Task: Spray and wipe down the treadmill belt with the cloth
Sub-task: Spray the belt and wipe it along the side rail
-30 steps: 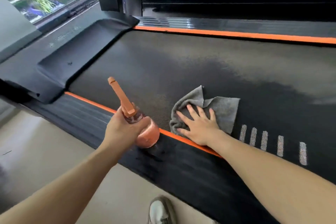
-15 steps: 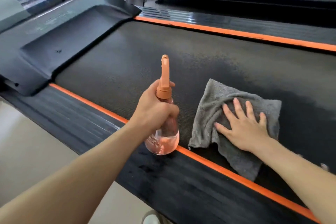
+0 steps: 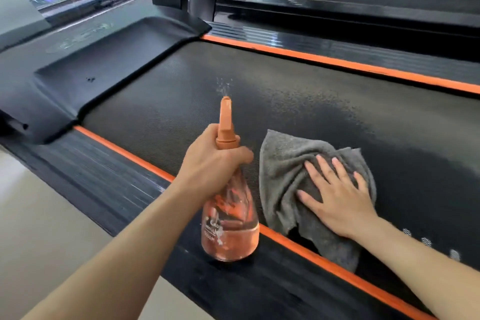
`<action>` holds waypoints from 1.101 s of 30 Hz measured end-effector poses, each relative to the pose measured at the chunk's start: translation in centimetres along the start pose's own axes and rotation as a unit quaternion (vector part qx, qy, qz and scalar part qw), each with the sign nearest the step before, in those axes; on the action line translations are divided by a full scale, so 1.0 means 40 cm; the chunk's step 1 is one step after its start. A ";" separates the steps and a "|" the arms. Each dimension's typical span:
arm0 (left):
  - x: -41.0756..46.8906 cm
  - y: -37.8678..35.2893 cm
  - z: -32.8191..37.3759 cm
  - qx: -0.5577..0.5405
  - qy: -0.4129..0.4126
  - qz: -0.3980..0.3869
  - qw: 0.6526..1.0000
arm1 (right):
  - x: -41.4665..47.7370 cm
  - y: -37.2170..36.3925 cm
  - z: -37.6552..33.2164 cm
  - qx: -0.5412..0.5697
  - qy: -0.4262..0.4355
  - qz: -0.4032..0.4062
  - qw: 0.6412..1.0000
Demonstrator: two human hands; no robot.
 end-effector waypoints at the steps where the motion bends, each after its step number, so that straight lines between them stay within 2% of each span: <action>1: -0.001 0.003 -0.022 -0.021 0.036 -0.003 0.999 | 0.007 0.003 0.000 0.005 -0.028 -0.004 1.000; 3: -0.018 -0.001 -0.079 -0.075 0.123 -0.016 0.989 | 0.020 0.024 -0.058 0.021 -0.039 0.012 0.999; 6: -0.043 -0.014 -0.161 -0.174 0.223 -0.004 0.959 | 0.017 0.033 -0.203 0.010 0.074 0.044 0.996; 9: -0.051 -0.018 -0.195 -0.211 0.265 0.002 0.941 | 0.006 0.032 -0.244 -0.015 0.185 0.035 0.982; 11: -0.049 -0.011 -0.206 -0.222 0.273 -0.003 0.936 | 0.029 0.039 -0.180 -0.045 0.187 0.044 0.980; 12: -0.049 0.002 -0.210 -0.228 0.274 -0.001 0.934 | 0.053 0.039 -0.126 -0.053 0.142 0.044 0.987; 14: -0.040 0.025 -0.211 -0.230 0.270 0.009 0.935 | 0.093 0.053 0.004 -0.008 -0.025 0.030 0.999; 16: -0.029 0.060 -0.216 -0.233 0.255 0.031 0.938 | 0.104 0.058 0.009 0.017 -0.100 0.005 0.995; 18: -0.019 0.080 -0.217 -0.243 0.248 0.043 0.937 | 0.103 0.068 -0.110 -0.016 -0.044 0.013 0.999; 20: -0.009 0.086 -0.208 -0.265 0.240 0.041 0.933 | 0.105 0.080 -0.276 -0.011 0.076 0.034 0.996; 22: 0.002 0.090 -0.201 -0.286 0.236 0.043 0.928 | 0.101 0.088 -0.400 -0.010 0.199 0.040 0.979; 24: 0.019 0.101 -0.196 -0.280 0.231 0.056 0.930 | 0.110 0.094 -0.432 -0.022 0.266 0.042 0.963; 28: 0.046 0.149 -0.178 -0.258 0.198 0.116 0.938 | 0.100 0.068 -0.311 -0.041 0.223 0.045 0.973; 31: 0.070 0.185 -0.136 -0.267 0.155 0.150 0.939 | 0.018 0.027 -0.149 -0.084 0.159 -0.008 0.984; 33: 0.102 0.218 -0.096 -0.218 0.101 0.185 0.953 | -0.051 0.010 -0.053 -0.107 0.126 -0.075 0.983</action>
Point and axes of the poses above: each hand's wrist, its own x-axis towards the middle knuckle, its own y-axis out of the back of the hand, z = x × y, the point moved 6 cm from there along x, towards the middle knuckle, and after that the axes turned 9 degrees about -x, right-handed, at the moved point
